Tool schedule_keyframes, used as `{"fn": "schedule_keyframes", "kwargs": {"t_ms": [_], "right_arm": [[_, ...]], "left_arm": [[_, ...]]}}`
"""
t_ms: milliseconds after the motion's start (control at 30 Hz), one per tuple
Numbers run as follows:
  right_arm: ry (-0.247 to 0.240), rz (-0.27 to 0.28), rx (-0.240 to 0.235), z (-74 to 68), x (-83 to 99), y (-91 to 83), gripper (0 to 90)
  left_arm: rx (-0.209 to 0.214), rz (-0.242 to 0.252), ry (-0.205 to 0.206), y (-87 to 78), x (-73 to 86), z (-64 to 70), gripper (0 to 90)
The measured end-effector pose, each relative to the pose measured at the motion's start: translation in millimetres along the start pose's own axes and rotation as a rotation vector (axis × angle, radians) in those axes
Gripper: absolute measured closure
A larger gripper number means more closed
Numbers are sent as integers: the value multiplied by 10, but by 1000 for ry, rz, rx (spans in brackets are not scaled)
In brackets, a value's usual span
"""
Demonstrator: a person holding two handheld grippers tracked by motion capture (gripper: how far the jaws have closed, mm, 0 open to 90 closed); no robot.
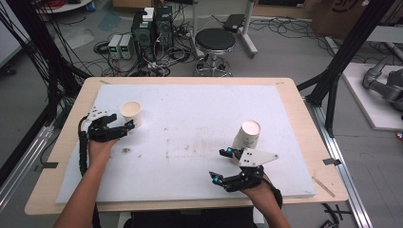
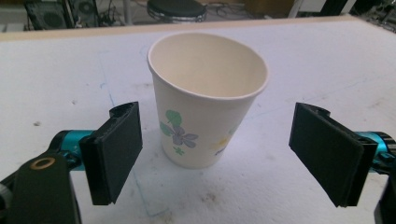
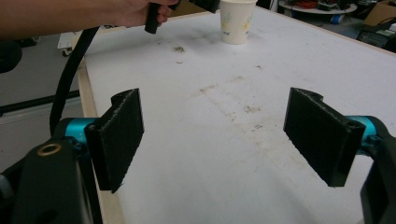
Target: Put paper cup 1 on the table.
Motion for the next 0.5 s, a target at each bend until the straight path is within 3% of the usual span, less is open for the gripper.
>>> {"fn": "schedule_keyframes", "kwargs": {"t_ms": [33, 100, 133, 200, 233, 300, 367, 400, 433, 500], "right_arm": [[-7, 4, 0, -6, -10, 1, 206], [-7, 2, 2, -9, -9, -3, 206], [-5, 2, 1, -10, -8, -5, 206], [-7, 1, 5, -4, -5, -8, 206], [-6, 1, 5, 1, 0, -13, 206], [-2, 0, 9, 2, 3, -23, 206], [-1, -1, 15, 9, 7, -36, 206], [1, -2, 15, 9, 10, -41, 206], [-2, -1, 20, 20, 12, -46, 206], [-4, -10, 28, 31, 24, -57, 207]], "left_arm": [[13, 26, -1, -103, -4, 37, 172], [31, 45, -3, -150, -4, 71, 172], [63, 59, 16, -236, 13, 160, 173], [76, 61, 29, -272, 30, 213, 175], [135, 75, 51, -341, 68, 347, 175], [187, 86, 73, -404, 114, 481, 174], [242, 118, 60, -464, 144, 609, 171], [242, 118, 60, -464, 144, 609, 169], [296, 133, 60, -511, 171, 736, 169], [337, 141, 82, -552, 177, 849, 169]]}}
Point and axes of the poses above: each handheld gripper's, and its own axes: y roughly forward along the jaws, x roughly out of its underside, z roughly to its right, the point moved 6 cm from there along y, roughly forward along the jaws, and after that the axes turned 2 degrees about -z, right-handed, at the moved point
